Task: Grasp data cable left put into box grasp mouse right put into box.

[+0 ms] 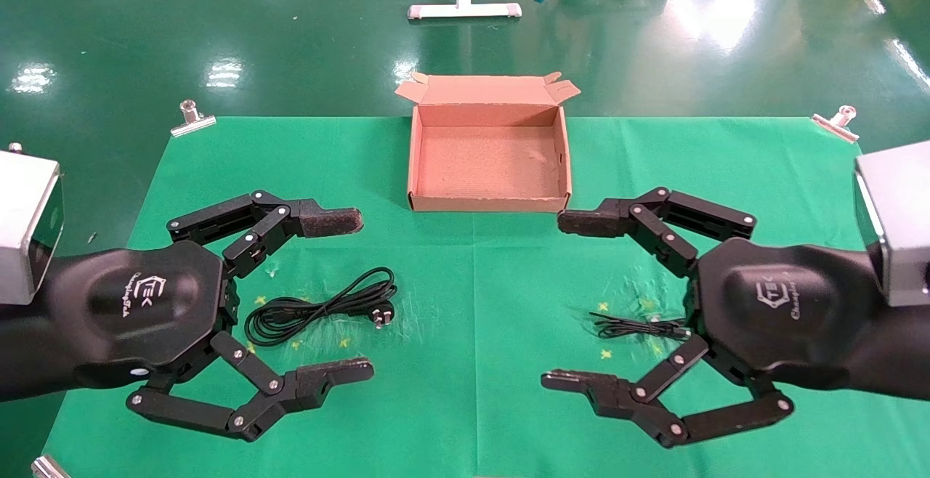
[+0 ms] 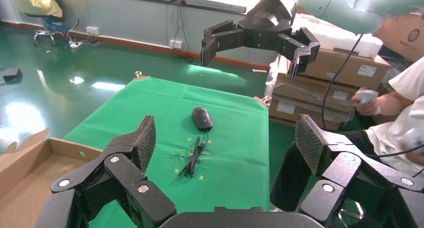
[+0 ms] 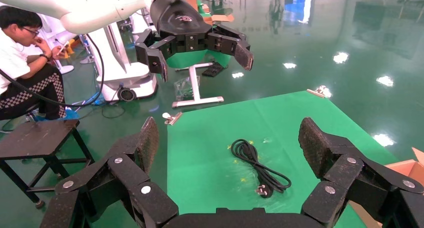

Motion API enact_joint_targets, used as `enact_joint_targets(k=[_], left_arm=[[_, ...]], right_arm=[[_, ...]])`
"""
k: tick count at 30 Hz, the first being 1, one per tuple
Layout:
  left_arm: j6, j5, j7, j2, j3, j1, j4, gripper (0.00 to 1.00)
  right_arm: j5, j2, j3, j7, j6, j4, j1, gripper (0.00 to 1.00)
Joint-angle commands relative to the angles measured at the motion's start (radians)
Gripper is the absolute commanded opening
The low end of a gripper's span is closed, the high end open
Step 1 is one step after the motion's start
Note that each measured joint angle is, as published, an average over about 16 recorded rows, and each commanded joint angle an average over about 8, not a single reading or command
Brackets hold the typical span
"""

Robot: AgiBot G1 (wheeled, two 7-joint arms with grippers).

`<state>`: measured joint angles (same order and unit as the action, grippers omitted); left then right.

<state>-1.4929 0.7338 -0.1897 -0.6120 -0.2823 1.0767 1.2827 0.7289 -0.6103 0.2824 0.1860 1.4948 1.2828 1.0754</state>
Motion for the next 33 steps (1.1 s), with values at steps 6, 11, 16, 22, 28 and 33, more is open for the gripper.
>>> enact_joint_targets(k=[6, 11, 16, 22, 28, 33], left_arm=[[0.0, 0.0, 0.0, 0.0, 0.0, 0.0, 0.0, 1.0], [0.001, 0.012, -0.001, 0.002, -0.005, -0.002, 0.001, 1.0], [0.021, 0.148, -0.039, 0.013, -0.062, 0.019, 0.027, 1.0], [0.039, 0.463, -0.154, -0.002, -0.192, 0.124, 0.063, 1.0], [0.08, 0.746, -0.237, -0.061, -0.282, 0.233, 0.066, 1.0], [0.156, 0.969, -0.291, -0.129, -0.34, 0.281, 0.065, 1.0]], right_arm=[[0.0, 0.0, 0.0, 0.0, 0.0, 0.0, 0.0, 1.0], [0.012, 0.002, 0.002, -0.007, -0.001, 0.002, -0.001, 1.0], [0.112, 0.012, 0.017, -0.068, -0.032, 0.026, -0.008, 1.0], [0.23, 0.013, 0.037, -0.12, -0.1, 0.055, -0.03, 1.0], [0.259, 0.004, 0.046, -0.124, -0.127, 0.062, -0.044, 1.0], [0.257, 0.009, 0.044, -0.121, -0.128, 0.063, -0.045, 1.0]])
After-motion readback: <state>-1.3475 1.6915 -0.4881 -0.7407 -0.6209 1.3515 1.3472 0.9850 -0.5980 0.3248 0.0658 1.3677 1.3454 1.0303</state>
